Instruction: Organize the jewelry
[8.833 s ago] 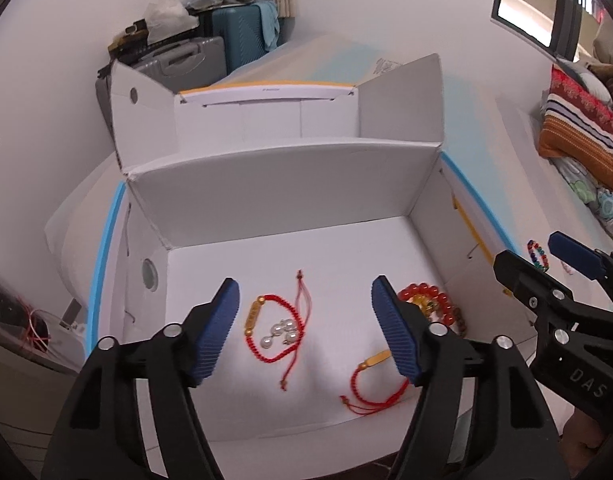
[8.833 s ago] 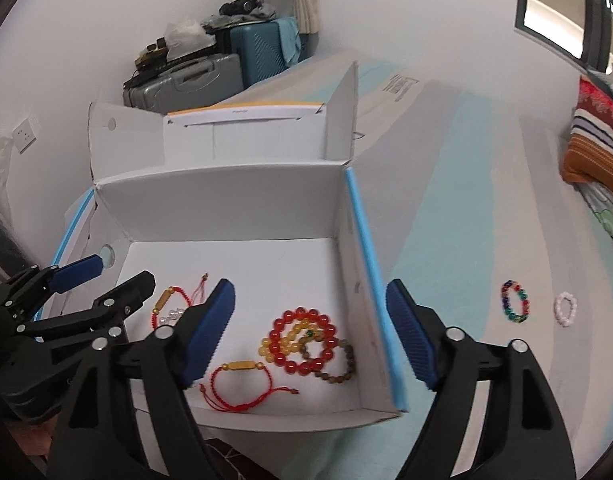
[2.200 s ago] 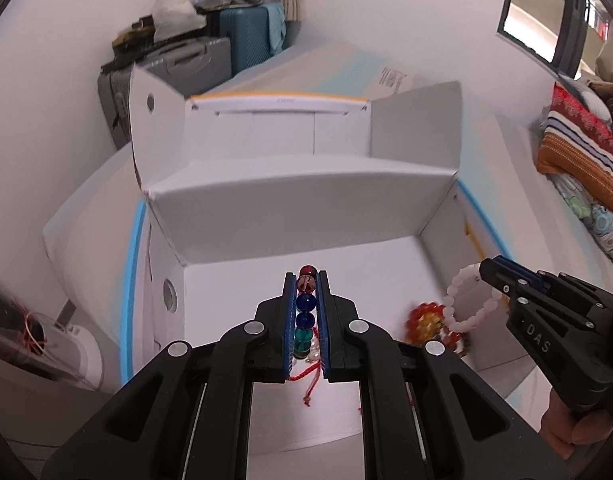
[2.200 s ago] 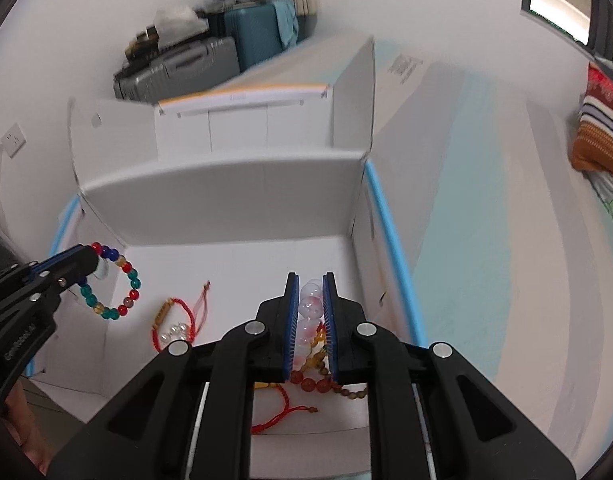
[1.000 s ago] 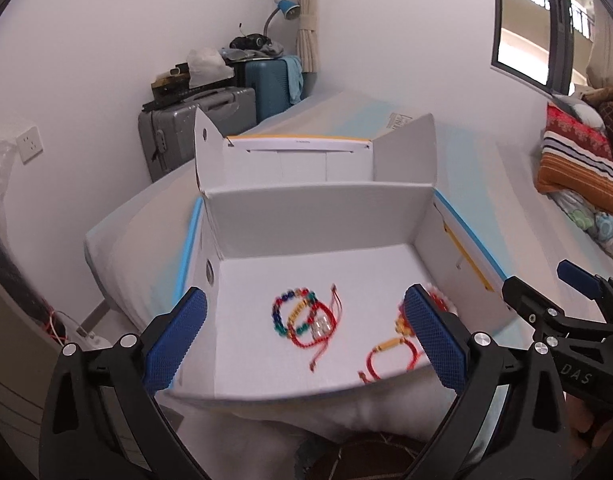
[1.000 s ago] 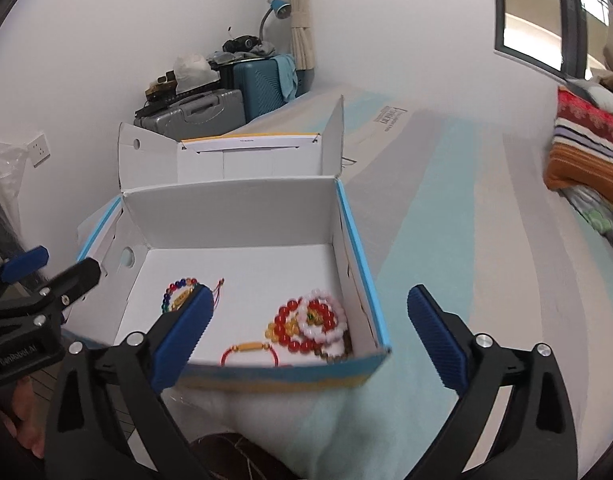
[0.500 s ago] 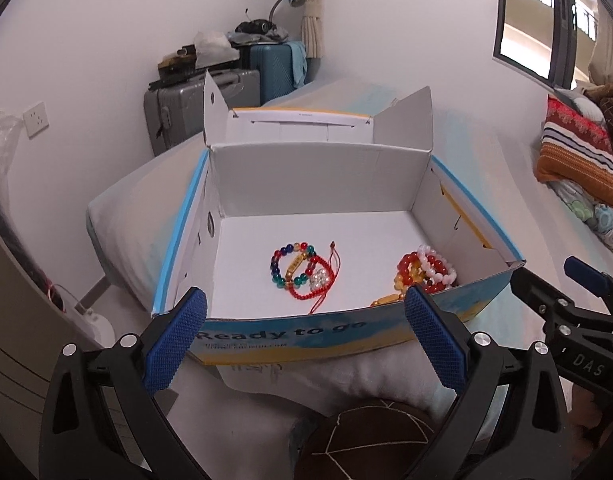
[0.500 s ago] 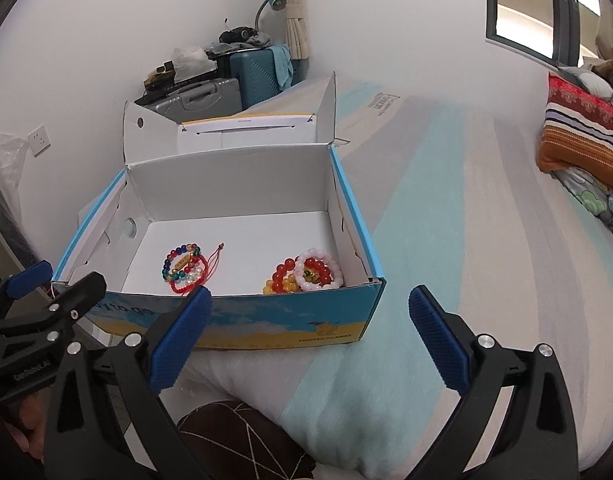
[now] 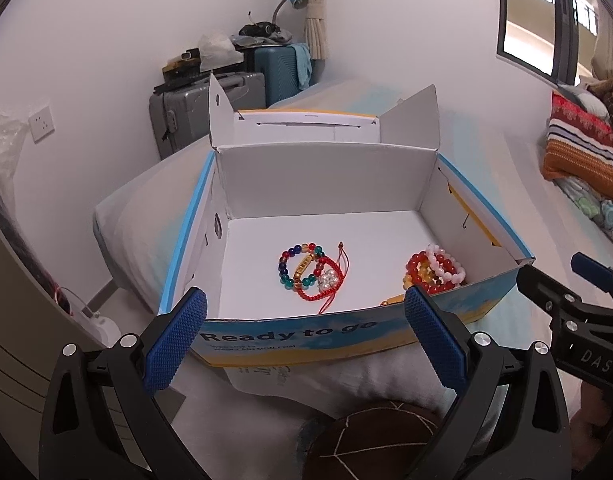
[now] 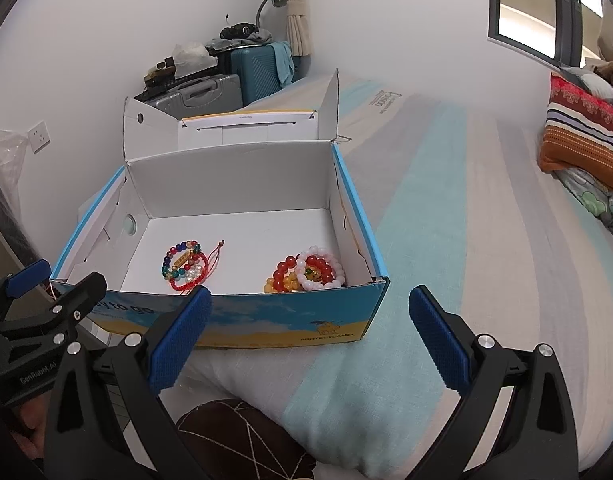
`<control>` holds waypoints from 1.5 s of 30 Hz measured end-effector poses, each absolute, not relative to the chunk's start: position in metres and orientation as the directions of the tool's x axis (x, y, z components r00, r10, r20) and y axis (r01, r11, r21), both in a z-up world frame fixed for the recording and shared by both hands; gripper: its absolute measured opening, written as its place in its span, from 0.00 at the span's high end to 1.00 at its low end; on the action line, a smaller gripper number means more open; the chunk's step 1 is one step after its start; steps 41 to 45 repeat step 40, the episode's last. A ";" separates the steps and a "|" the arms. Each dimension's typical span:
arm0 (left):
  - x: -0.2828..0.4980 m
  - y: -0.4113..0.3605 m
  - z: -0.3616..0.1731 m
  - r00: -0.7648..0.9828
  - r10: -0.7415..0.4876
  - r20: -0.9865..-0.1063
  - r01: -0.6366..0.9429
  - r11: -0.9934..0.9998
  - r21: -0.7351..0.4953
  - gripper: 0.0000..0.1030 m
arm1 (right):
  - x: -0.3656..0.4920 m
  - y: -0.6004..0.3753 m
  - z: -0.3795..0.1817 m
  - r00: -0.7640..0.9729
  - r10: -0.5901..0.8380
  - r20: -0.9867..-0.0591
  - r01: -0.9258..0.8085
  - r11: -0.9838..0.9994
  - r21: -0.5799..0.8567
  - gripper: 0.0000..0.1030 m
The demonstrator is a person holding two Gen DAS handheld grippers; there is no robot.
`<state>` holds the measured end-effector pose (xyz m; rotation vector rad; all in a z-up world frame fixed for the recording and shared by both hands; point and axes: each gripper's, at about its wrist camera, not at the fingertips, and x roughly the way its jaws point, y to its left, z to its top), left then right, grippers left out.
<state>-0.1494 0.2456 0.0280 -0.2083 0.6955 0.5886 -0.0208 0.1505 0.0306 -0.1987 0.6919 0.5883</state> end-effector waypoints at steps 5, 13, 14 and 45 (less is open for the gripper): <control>-0.147 0.241 0.028 0.595 0.464 -0.656 -0.579 0.814 0.050 0.06 | -0.020 0.150 0.029 0.617 0.438 -0.654 -0.567 0.823 0.017 0.08; -0.143 0.242 0.028 0.583 0.456 -0.673 -0.577 0.815 0.052 0.06 | -0.018 0.148 0.027 0.615 0.434 -0.658 -0.566 0.824 0.015 0.08; -0.143 0.241 0.027 0.583 0.457 -0.672 -0.575 0.816 0.057 0.06 | -0.018 0.147 0.027 0.614 0.434 -0.659 -0.567 0.824 0.015 0.08; -0.140 0.238 0.021 0.579 0.448 -0.682 -0.580 0.813 0.042 0.05 | -0.016 0.145 0.021 0.606 0.433 -0.667 -0.566 0.824 0.021 0.08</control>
